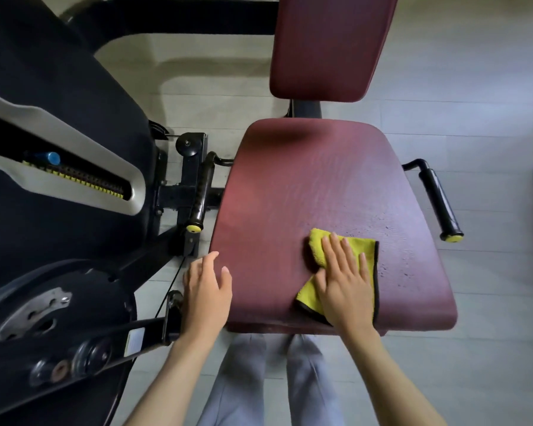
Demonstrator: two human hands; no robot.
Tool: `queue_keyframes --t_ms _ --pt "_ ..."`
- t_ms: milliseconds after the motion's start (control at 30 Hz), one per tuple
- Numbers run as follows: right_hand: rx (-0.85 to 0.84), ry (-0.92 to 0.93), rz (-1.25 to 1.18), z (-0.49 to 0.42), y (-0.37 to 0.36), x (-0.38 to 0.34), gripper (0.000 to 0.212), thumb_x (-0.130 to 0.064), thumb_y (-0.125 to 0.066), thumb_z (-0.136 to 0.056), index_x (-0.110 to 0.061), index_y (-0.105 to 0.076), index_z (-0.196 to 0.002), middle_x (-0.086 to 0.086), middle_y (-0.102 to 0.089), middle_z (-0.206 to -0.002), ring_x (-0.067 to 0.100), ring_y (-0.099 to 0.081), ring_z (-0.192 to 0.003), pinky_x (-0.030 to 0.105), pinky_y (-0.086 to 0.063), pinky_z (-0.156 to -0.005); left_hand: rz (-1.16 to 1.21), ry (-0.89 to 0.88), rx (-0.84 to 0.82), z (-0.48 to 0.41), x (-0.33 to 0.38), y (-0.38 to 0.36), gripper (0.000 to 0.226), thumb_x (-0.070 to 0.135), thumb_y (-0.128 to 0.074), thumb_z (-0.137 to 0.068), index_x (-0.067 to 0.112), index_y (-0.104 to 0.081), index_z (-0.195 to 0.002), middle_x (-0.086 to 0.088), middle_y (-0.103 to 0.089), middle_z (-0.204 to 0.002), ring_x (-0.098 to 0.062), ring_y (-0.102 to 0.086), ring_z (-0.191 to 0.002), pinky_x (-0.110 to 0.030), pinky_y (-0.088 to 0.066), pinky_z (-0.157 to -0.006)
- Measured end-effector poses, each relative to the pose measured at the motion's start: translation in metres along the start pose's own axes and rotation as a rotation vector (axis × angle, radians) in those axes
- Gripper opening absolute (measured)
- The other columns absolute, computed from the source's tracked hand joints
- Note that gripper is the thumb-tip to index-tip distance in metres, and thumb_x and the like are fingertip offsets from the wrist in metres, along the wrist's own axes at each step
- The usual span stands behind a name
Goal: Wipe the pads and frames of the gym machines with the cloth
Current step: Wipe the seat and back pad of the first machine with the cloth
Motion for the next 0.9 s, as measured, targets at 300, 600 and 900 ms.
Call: queue_keyframes --t_ms 300,600,900 --pt "-0.004 -0.115 -0.008 -0.005 -0.008 -0.019 0.070 -0.036 -0.035 -0.092 -0.021 -0.034 -0.161 0.000 -0.024 -0.170 0.023 -0.022 -0.157 0.052 -0.019 -0.125 -0.072 0.034 0.103 0.009 0.015 -0.012 0.044 0.021 -0.046 -0.101 0.018 -0.050 -0.145 -0.016 -0.057 -0.139 -0.038 -0.046 -0.128 -0.049 -0.042 -0.100" --pt "-0.001 0.320 -0.151 0.001 -0.012 -0.085 0.064 -0.013 -0.038 -0.091 -0.019 -0.047 -0.154 0.004 -0.040 -0.163 0.027 -0.036 -0.151 0.048 -0.031 -0.123 -0.080 0.082 0.225 0.012 0.013 -0.028 0.038 0.014 -0.037 -0.103 0.015 -0.049 -0.139 -0.022 -0.057 -0.131 -0.042 -0.046 -0.118 -0.054 -0.041 -0.094" --pt "0.140 -0.110 -0.256 0.009 0.040 0.160 0.058 -0.013 -0.042 -0.083 -0.023 -0.067 -0.134 -0.003 -0.053 -0.153 0.023 -0.045 -0.146 0.051 -0.035 -0.120 -0.176 0.078 0.253 0.015 0.012 -0.035 0.041 0.021 -0.040 -0.106 0.015 -0.047 -0.146 -0.022 -0.050 -0.142 -0.044 -0.045 -0.118 -0.057 -0.040 -0.097"
Point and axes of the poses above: each hand's wrist, its own z-axis away from the middle knuckle, its own y-axis out of the back of the hand, x = y × z, the point moved 6 cm from there along -z, towards the middle knuckle
